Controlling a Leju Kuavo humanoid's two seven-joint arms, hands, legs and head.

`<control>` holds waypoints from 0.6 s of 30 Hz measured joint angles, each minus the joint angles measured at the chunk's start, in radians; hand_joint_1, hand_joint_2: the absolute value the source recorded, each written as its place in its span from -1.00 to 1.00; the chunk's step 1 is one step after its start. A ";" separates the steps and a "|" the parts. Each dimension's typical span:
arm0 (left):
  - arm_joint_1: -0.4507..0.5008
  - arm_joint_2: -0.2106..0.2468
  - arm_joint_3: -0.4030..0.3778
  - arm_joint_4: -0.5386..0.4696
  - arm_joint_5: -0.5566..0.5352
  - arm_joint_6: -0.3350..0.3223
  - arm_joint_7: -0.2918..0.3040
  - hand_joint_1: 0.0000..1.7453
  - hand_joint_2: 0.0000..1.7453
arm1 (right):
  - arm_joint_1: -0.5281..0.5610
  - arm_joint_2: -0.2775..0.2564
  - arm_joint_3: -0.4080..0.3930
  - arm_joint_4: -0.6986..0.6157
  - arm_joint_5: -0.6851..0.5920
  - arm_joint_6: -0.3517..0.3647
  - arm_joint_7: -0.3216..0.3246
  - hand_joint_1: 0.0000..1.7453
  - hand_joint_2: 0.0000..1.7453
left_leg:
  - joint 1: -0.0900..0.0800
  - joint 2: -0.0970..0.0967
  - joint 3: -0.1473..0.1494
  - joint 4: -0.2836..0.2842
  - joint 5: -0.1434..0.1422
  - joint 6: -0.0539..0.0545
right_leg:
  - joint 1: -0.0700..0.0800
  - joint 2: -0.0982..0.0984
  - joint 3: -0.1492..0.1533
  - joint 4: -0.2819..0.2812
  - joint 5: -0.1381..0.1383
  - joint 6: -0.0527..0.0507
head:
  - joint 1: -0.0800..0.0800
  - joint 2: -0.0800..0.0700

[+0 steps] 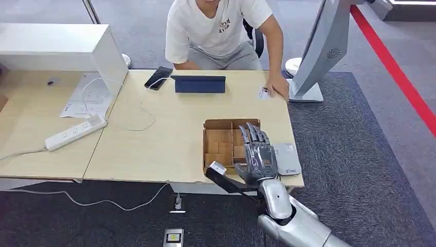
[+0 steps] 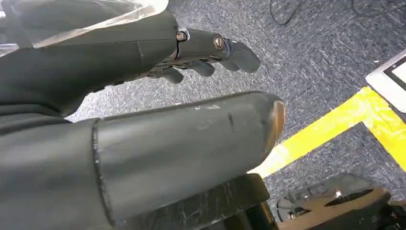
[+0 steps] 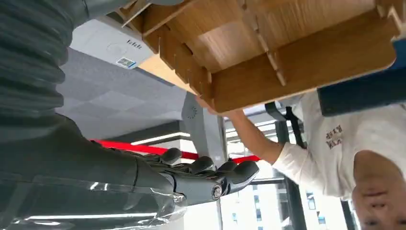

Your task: Pass the card to the sensor for recognition and then transmit it.

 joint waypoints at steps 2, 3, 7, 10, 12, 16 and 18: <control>-0.001 0.000 0.000 0.000 -0.006 0.000 0.005 -1.00 -1.00 | 0.000 -0.001 0.000 0.001 0.026 -0.053 0.017 -1.00 1.00 | 0.000 0.000 0.000 0.000 0.000 0.000 | 0.000 0.000 0.000 0.000 0.000 0.000 | 0.000 0.000; -0.001 -0.001 0.000 0.000 -0.011 0.000 0.007 -1.00 -1.00 | 0.000 -0.002 0.000 -0.002 0.043 -0.080 0.026 -1.00 1.00 | 0.000 0.000 0.000 0.000 0.000 0.000 | 0.000 0.000 0.000 0.000 0.000 0.000 | 0.000 0.000; -0.004 -0.002 -0.002 0.001 -0.018 0.000 0.012 -1.00 -1.00 | 0.001 -0.010 -0.012 -0.035 0.144 -0.176 0.053 -1.00 1.00 | 0.000 0.000 0.000 0.000 0.000 0.000 | 0.000 0.000 0.000 0.000 0.000 0.000 | 0.000 0.000; -0.004 -0.002 -0.007 0.001 -0.017 0.011 0.004 -1.00 -1.00 | 0.002 -0.017 -0.025 -0.088 0.223 -0.240 0.044 -1.00 1.00 | 0.000 0.001 0.001 0.000 0.000 0.000 | 0.000 0.000 0.000 0.000 0.000 0.000 | 0.000 0.000; -0.004 -0.003 -0.011 0.001 -0.015 0.019 -0.003 -1.00 -1.00 | 0.005 -0.019 -0.034 -0.129 0.242 -0.242 0.025 -1.00 1.00 | 0.000 0.001 0.001 0.000 0.000 0.000 | 0.000 0.000 0.000 0.000 0.000 0.000 | 0.000 0.000; -0.001 -0.003 -0.017 0.001 -0.009 0.019 -0.013 -1.00 -1.00 | 0.013 -0.026 -0.032 -0.209 0.231 -0.211 -0.024 -1.00 1.00 | 0.000 0.001 0.000 0.000 0.000 0.000 | 0.000 0.000 0.000 0.000 0.000 0.000 | 0.000 0.000; -0.001 -0.001 -0.018 0.001 -0.002 0.008 -0.013 -1.00 -1.00 | 0.017 -0.026 -0.027 -0.237 0.202 -0.158 -0.047 -1.00 1.00 | 0.000 0.001 0.001 0.000 0.000 0.000 | 0.000 0.000 0.000 0.000 0.000 0.000 | 0.000 0.000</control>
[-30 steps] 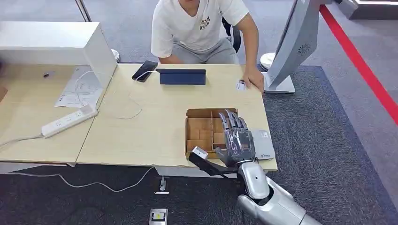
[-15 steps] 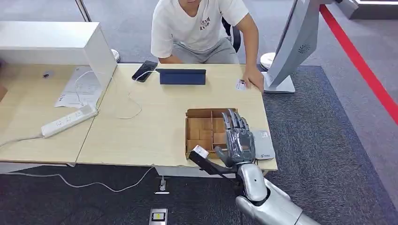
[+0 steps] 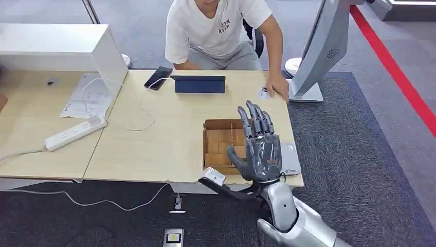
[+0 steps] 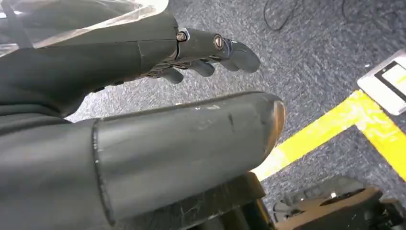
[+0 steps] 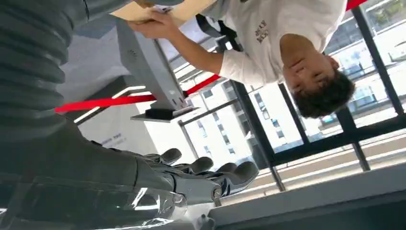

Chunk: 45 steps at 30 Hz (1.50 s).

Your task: Pass the card to the sensor for recognition and then transmit it.

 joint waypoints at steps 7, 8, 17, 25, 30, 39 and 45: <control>0.001 0.010 -0.004 0.000 0.019 -0.010 0.010 -1.00 -1.00 | 0.031 -0.006 0.030 -0.021 -0.126 0.177 -0.033 -1.00 1.00 | 0.000 0.000 0.000 0.000 0.000 0.000 | 0.000 0.000 0.000 0.000 0.000 0.000 | 0.000 0.000; 0.001 0.010 -0.005 0.000 0.022 -0.012 0.011 -1.00 -1.00 | 0.035 -0.006 0.034 -0.020 -0.137 0.185 -0.035 -1.00 1.00 | 0.000 0.000 0.000 0.000 0.000 0.000 | 0.000 0.000 0.000 0.000 0.000 0.000 | 0.000 0.000; 0.001 0.016 -0.008 -0.002 0.045 -0.006 0.012 -1.00 -1.00 | 0.036 -0.008 0.071 0.021 -0.211 0.285 -0.016 -1.00 1.00 | 0.000 0.000 0.000 0.000 0.000 0.000 | 0.000 0.000 0.000 0.000 0.000 0.000 | 0.000 0.000; 0.001 0.018 -0.015 -0.010 0.065 0.000 0.014 -1.00 -1.00 | 0.031 -0.008 0.078 0.100 -0.238 0.297 0.037 -1.00 1.00 | 0.000 0.000 0.000 0.000 0.000 0.000 | 0.000 0.000 0.000 0.000 0.000 0.000 | 0.000 0.000; 0.000 0.020 -0.026 -0.017 0.057 0.003 0.024 -1.00 -1.00 | 0.030 -0.006 0.079 0.156 -0.231 0.278 0.064 -1.00 1.00 | 0.000 0.000 0.000 0.000 0.000 0.000 | 0.000 0.000 0.000 0.000 0.000 0.000 | 0.000 0.000; -0.010 0.022 -0.048 -0.019 0.034 -0.007 0.050 -1.00 -1.00 | 0.033 -0.020 0.063 0.183 -0.186 0.209 0.111 -1.00 1.00 | 0.000 0.000 0.000 0.000 0.000 0.000 | 0.000 0.000 0.000 0.000 0.000 0.000 | 0.000 0.000; -0.018 0.024 -0.057 -0.019 0.021 -0.017 0.055 -1.00 -1.00 | 0.033 -0.032 0.052 0.185 -0.171 0.200 0.117 -1.00 1.00 | 0.000 0.000 0.000 0.000 0.000 0.000 | 0.000 0.000 0.000 0.000 0.000 0.000 | 0.000 0.000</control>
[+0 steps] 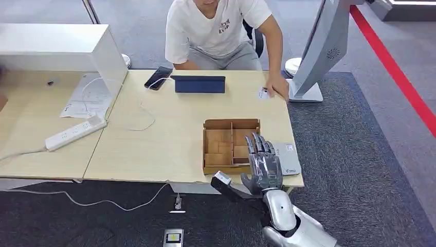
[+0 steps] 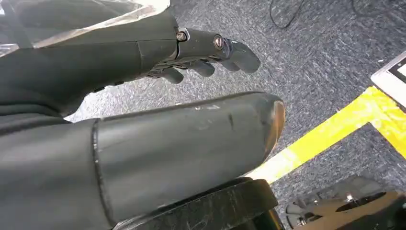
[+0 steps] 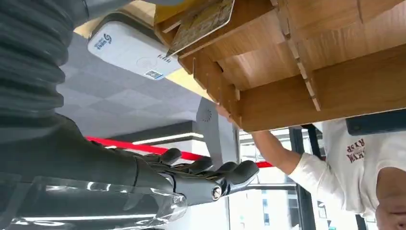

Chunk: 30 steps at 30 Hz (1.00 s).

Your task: Pass the card to the sensor for recognition and then transmit it.

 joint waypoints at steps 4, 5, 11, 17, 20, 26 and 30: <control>-0.001 0.000 0.000 0.000 -0.001 -0.001 -0.002 -1.00 -1.00 | 0.000 -0.002 -0.008 0.003 0.000 0.001 0.000 -1.00 1.00 | 0.000 0.000 0.000 0.000 0.000 0.000 | 0.000 0.000 0.000 0.000 0.000 0.000 | 0.000 0.000; -0.001 0.000 0.000 0.000 -0.001 -0.001 -0.002 -1.00 -1.00 | -0.001 -0.002 -0.009 0.004 0.000 0.002 0.000 -1.00 1.00 | 0.000 0.000 0.000 0.000 0.000 0.000 | 0.000 0.000 0.000 0.000 0.000 0.000 | 0.000 0.000; -0.001 0.000 0.000 0.000 -0.001 0.000 -0.004 -1.00 -1.00 | -0.008 0.001 -0.008 0.021 -0.029 0.023 -0.032 -1.00 1.00 | 0.000 0.000 0.000 0.000 0.000 0.000 | 0.000 0.000 0.000 0.000 0.000 0.000 | 0.000 0.000; -0.001 0.001 -0.002 -0.002 -0.001 -0.001 -0.005 -1.00 -1.00 | -0.023 0.011 0.004 0.054 -0.054 0.045 -0.055 -1.00 1.00 | 0.000 0.000 0.000 0.000 0.000 0.000 | 0.000 0.000 0.000 0.000 0.000 0.000 | 0.000 0.000; -0.002 0.001 -0.006 -0.002 -0.001 -0.003 -0.005 -1.00 -1.00 | -0.035 0.021 0.014 0.081 -0.069 0.063 -0.066 -1.00 1.00 | 0.000 0.000 0.000 0.000 0.000 0.000 | 0.000 0.000 0.000 0.000 0.000 0.000 | 0.000 0.000; -0.002 0.002 -0.014 -0.005 -0.003 -0.004 -0.005 -1.00 -1.00 | -0.051 0.032 0.024 0.116 -0.089 0.081 -0.075 -1.00 1.00 | 0.000 0.000 0.000 0.000 0.000 0.000 | 0.000 0.000 0.000 0.000 0.000 0.000 | 0.000 0.000; -0.003 0.003 -0.016 -0.006 -0.013 -0.004 -0.002 -1.00 -1.00 | -0.062 0.038 0.030 0.144 -0.104 0.085 -0.075 -1.00 1.00 | 0.000 0.000 0.000 0.000 0.000 0.000 | 0.000 0.000 0.000 0.000 0.000 0.000 | 0.000 0.000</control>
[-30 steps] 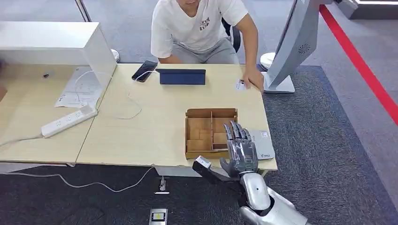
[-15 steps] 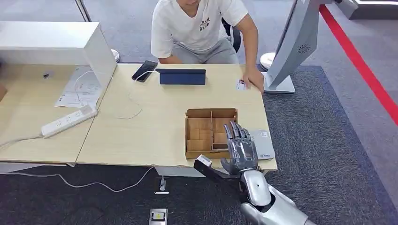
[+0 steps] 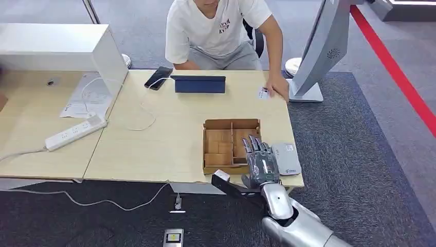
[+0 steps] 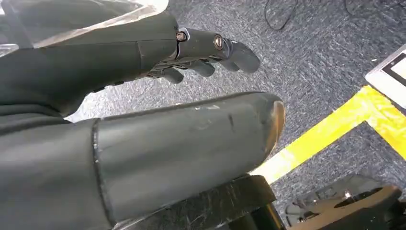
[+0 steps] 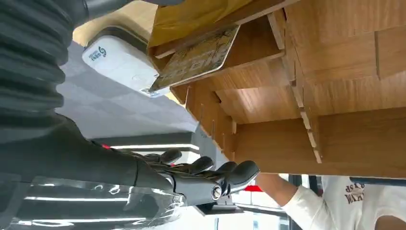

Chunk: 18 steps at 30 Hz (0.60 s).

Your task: Pass the card to the sensor for recognition and then transmit it.

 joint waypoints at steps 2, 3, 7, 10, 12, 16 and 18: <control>-0.001 0.000 0.000 0.000 -0.003 0.000 0.001 -1.00 -1.00 | -0.004 0.002 0.004 0.013 -0.010 0.003 0.000 -1.00 1.00 | 0.000 0.000 0.000 0.000 0.000 0.000 | 0.000 0.000 0.000 0.000 0.000 0.000 | 0.000 0.000; -0.001 0.000 0.000 0.000 -0.003 0.000 0.002 -1.00 -1.00 | -0.006 0.003 0.006 0.019 -0.014 0.003 0.000 -1.00 1.00 | 0.000 0.000 0.000 0.000 0.000 0.000 | 0.000 0.000 0.000 0.000 0.000 0.000 | 0.000 0.000; -0.001 0.000 0.000 0.000 -0.001 0.000 0.002 -1.00 -1.00 | -0.016 0.003 0.012 0.041 -0.024 0.003 0.002 -1.00 1.00 | 0.000 0.000 0.000 0.000 0.000 0.000 | 0.000 0.000 0.000 0.000 0.000 0.000 | 0.000 0.000; 0.000 0.000 0.000 0.000 0.000 0.003 -0.003 -1.00 -1.00 | -0.020 0.003 0.014 0.055 -0.029 0.001 0.003 -1.00 1.00 | 0.000 0.000 0.000 0.000 0.000 0.000 | 0.000 0.000 0.000 0.000 0.000 0.000 | 0.000 0.000; 0.000 0.000 0.000 0.000 0.000 0.005 -0.006 -1.00 -1.00 | -0.022 0.003 0.016 0.061 -0.032 0.000 0.004 -1.00 1.00 | 0.000 0.000 0.000 0.000 0.000 0.000 | 0.000 0.000 0.000 0.000 0.000 0.000 | 0.000 0.000; 0.000 0.000 0.000 0.000 -0.002 0.006 -0.007 -1.00 -1.00 | -0.026 0.003 0.023 0.068 -0.032 0.000 0.010 -1.00 1.00 | 0.000 0.000 0.000 0.000 0.000 0.000 | 0.000 0.000 0.000 0.000 0.000 0.000 | 0.000 0.000; -0.001 0.000 0.000 0.000 -0.003 0.006 -0.007 -1.00 -1.00 | -0.028 0.003 0.025 0.071 -0.034 0.000 0.011 -1.00 1.00 | 0.000 0.000 0.000 0.000 0.000 0.000 | 0.000 0.000 0.000 0.000 0.000 0.000 | 0.000 0.000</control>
